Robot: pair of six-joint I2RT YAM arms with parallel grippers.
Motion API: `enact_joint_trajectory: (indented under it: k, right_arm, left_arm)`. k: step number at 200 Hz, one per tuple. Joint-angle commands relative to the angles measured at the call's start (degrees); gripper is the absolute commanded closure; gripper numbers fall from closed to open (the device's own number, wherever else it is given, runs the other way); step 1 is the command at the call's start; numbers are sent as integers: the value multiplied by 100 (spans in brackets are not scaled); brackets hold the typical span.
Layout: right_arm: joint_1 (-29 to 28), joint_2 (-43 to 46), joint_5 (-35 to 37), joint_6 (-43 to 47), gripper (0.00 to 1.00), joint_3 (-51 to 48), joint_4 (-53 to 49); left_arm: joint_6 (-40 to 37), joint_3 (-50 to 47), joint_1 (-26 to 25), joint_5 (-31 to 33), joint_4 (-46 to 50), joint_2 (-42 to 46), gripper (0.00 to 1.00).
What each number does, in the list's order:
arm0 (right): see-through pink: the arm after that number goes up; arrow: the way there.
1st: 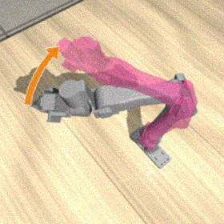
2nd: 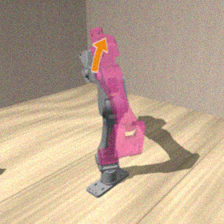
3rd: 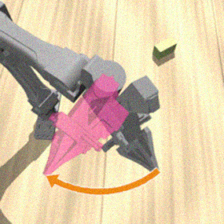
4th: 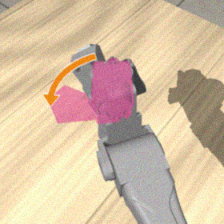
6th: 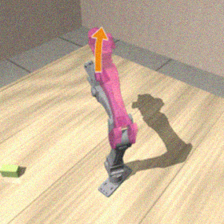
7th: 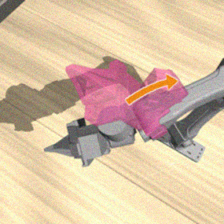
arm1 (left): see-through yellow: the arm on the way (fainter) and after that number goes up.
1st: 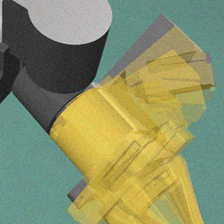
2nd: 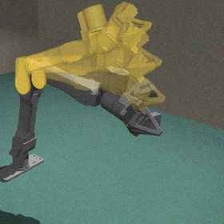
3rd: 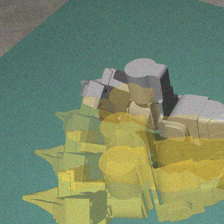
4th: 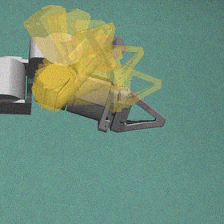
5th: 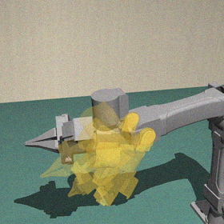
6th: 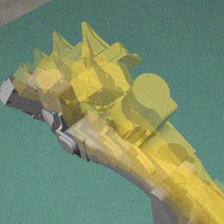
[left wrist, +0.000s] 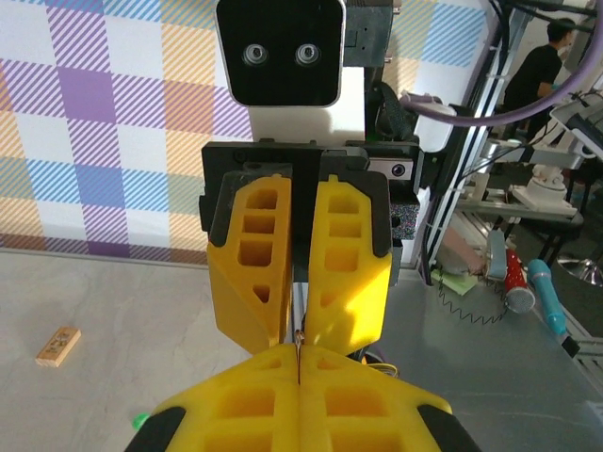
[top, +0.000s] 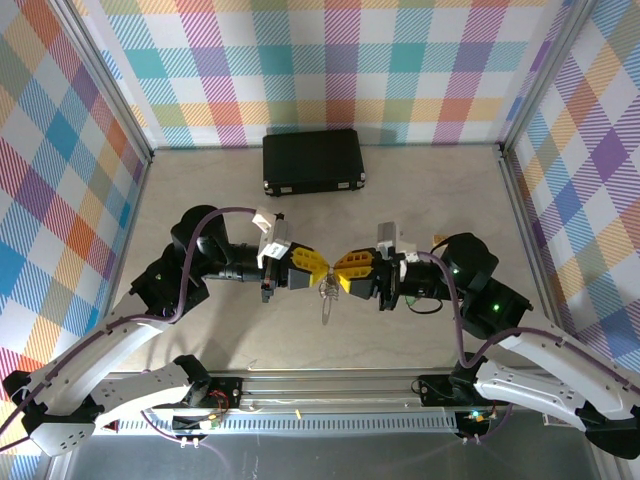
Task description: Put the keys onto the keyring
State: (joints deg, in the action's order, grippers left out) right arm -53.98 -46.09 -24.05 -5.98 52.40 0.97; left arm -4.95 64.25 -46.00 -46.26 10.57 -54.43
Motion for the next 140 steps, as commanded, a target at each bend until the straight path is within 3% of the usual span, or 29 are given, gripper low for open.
enact_joint_trajectory:
  k: [1,34,78,96,117,140]
  right_arm:
    - [-26,-68,-6,220,84,217,-450]
    - [-25,-123,-70,235,85,280,-495]
    - [-43,-261,-58,347,100,455,-708]
    - [-43,-209,52,382,100,464,-791]
    - [-44,-51,73,413,100,375,-728]
    - [-49,213,2,282,100,92,-233]
  left_arm:
    - [-274,227,1,-160,200,12,100]
    - [-320,237,-3,-159,276,5,100]
    - [-402,355,2,-193,351,-88,100]
    - [-370,335,1,-197,310,-120,100]
    - [-202,216,7,-163,118,-89,82]
    - [59,-61,29,-44,-311,46,78]
